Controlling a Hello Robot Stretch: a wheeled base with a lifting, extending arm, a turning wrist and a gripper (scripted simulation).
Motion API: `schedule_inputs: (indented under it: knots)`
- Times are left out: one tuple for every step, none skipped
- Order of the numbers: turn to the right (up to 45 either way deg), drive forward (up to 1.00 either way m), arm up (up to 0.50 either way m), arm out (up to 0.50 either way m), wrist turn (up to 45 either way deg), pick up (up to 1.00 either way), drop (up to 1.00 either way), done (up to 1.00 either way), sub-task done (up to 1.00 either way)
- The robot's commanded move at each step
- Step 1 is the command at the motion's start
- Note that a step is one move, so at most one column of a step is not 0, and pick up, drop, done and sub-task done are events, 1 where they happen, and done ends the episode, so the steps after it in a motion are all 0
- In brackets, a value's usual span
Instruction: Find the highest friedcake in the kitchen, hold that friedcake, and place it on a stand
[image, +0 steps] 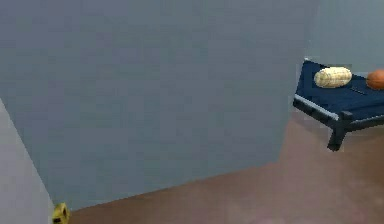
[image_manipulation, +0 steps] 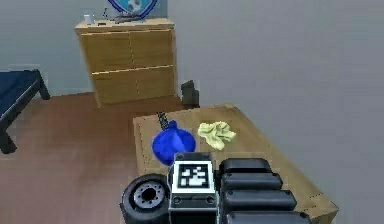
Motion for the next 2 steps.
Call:
schedule_inputs:
  knots:
    - [15.0,0.00,0.00,0.00,0.0,0.00,0.00,0.00,0.00]
    - [0.0,0.25,0.00,0.00,0.0,0.00,0.00,0.00,0.00]
